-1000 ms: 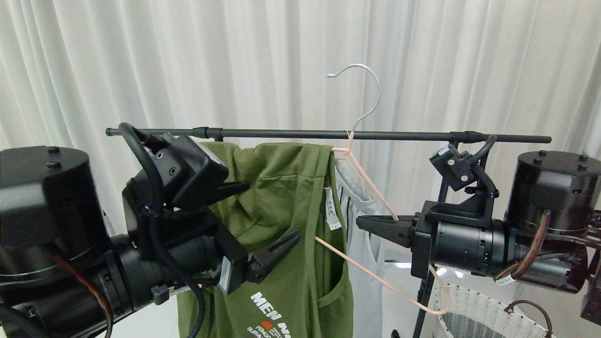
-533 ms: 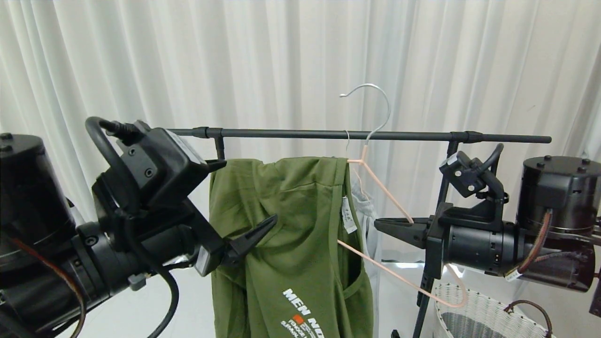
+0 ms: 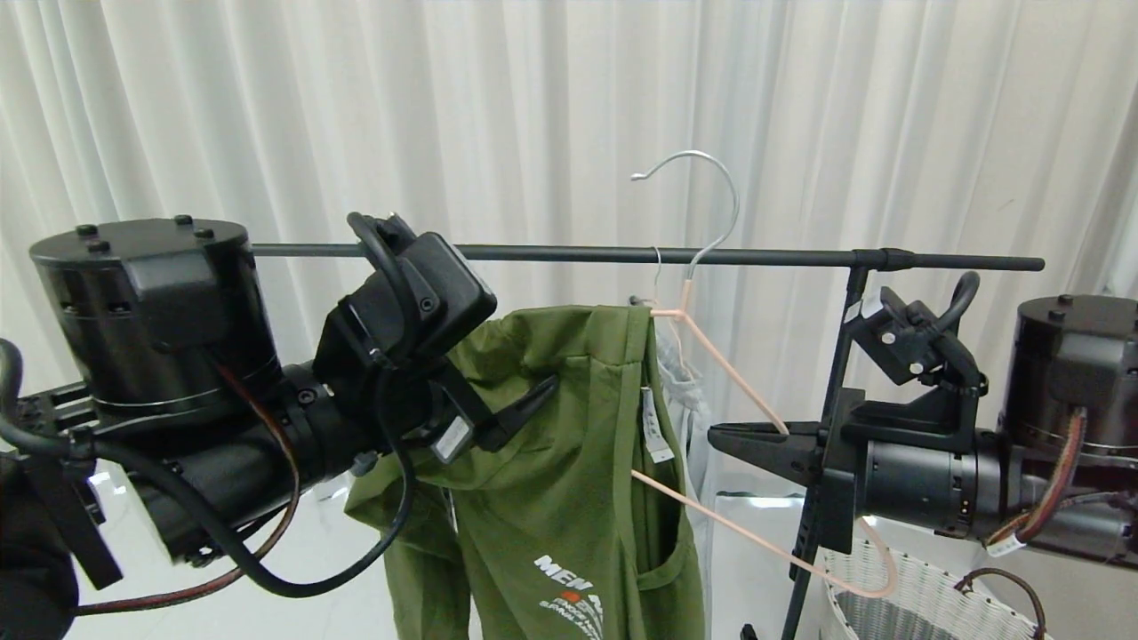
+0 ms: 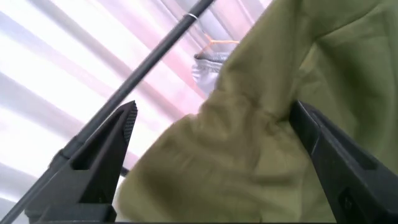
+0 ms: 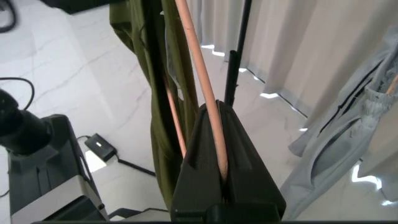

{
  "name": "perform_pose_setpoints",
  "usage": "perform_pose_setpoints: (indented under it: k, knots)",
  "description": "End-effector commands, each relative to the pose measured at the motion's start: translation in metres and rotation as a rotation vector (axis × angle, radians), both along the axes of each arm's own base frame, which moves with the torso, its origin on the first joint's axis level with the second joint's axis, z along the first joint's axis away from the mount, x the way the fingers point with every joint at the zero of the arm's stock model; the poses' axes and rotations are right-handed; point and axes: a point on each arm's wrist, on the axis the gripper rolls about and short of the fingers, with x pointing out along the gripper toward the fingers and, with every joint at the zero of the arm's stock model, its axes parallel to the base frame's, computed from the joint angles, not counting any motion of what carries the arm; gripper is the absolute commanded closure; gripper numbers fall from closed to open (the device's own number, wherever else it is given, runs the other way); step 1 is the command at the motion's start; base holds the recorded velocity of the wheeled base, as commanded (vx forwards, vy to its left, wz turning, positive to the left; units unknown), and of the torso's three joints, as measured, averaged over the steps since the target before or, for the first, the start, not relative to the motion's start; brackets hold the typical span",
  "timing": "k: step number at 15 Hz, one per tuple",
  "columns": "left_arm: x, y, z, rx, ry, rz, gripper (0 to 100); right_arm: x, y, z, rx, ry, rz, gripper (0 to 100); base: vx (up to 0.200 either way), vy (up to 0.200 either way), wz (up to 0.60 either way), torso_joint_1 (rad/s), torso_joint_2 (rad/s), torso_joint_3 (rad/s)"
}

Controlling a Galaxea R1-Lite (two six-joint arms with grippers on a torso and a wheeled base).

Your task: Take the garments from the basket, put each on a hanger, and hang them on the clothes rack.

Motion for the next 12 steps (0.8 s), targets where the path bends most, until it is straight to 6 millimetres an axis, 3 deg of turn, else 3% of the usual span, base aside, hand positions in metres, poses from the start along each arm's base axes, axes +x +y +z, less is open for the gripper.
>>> perform_pose_setpoints:
  k: [1,12]
  knots:
    - [0.0119,-0.0085,-0.01,0.013,0.006,0.0,0,-0.0062,0.0011,0.0006,0.002,-0.004,0.021,100,0.0,0.0,0.0,0.0,0.0,0.0]
    - [0.0156,-0.0112,-0.0117,0.003,-0.018,-0.002,0,-0.0158,0.0106,-0.0062,-0.018,0.012,0.077,100,0.0,0.0,0.0,0.0,0.0,0.0]
